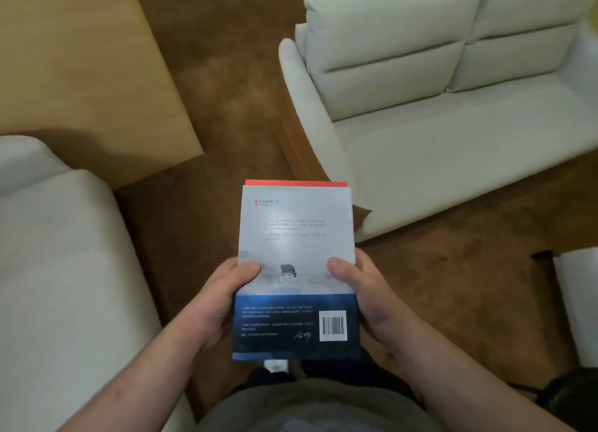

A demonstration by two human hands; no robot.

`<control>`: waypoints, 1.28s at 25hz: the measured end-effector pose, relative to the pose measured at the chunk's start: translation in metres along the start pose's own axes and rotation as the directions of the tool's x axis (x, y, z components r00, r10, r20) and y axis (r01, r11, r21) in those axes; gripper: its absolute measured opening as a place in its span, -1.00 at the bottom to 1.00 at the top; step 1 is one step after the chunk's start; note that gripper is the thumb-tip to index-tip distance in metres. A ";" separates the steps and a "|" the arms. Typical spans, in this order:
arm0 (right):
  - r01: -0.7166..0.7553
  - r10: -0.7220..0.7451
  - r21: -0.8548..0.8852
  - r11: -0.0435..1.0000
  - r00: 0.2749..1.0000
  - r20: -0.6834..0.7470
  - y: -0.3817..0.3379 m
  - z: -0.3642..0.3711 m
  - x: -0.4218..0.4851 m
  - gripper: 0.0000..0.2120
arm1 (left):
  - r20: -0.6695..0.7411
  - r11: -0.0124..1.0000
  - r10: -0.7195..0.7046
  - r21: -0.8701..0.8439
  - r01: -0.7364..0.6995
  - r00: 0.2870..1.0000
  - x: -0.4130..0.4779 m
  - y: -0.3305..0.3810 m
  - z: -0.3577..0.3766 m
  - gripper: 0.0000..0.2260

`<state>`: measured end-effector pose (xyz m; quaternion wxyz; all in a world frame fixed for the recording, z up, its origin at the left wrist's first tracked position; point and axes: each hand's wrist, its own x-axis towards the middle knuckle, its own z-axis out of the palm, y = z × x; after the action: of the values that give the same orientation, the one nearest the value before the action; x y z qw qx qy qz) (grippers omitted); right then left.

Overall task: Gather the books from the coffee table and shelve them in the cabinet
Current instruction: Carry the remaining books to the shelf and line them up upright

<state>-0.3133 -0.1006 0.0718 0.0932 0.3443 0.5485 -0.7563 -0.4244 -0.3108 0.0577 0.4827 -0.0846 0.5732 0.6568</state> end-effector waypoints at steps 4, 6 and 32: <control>-0.020 0.022 -0.022 1.000 0.996 0.081 -0.044 0.009 0.077 -0.11 | -0.081 0.999 0.029 -0.020 -0.031 0.996 0.044 0.047 -0.013 -0.06; -0.009 0.015 -0.055 0.998 0.993 0.115 -0.074 0.008 0.121 -0.07 | -0.107 0.997 0.075 -0.016 -0.077 0.991 0.074 0.079 -0.016 -0.03; -0.010 0.040 -0.176 0.984 0.985 0.170 -0.416 0.150 0.573 -0.18 | -0.167 0.983 0.136 -0.103 -0.154 0.977 0.420 0.490 -0.181 -0.01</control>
<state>-1.0192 0.0594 0.0575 0.1800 0.2746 0.5981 -0.7311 -1.0812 -0.1756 0.0480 0.3805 -0.1221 0.5756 0.7134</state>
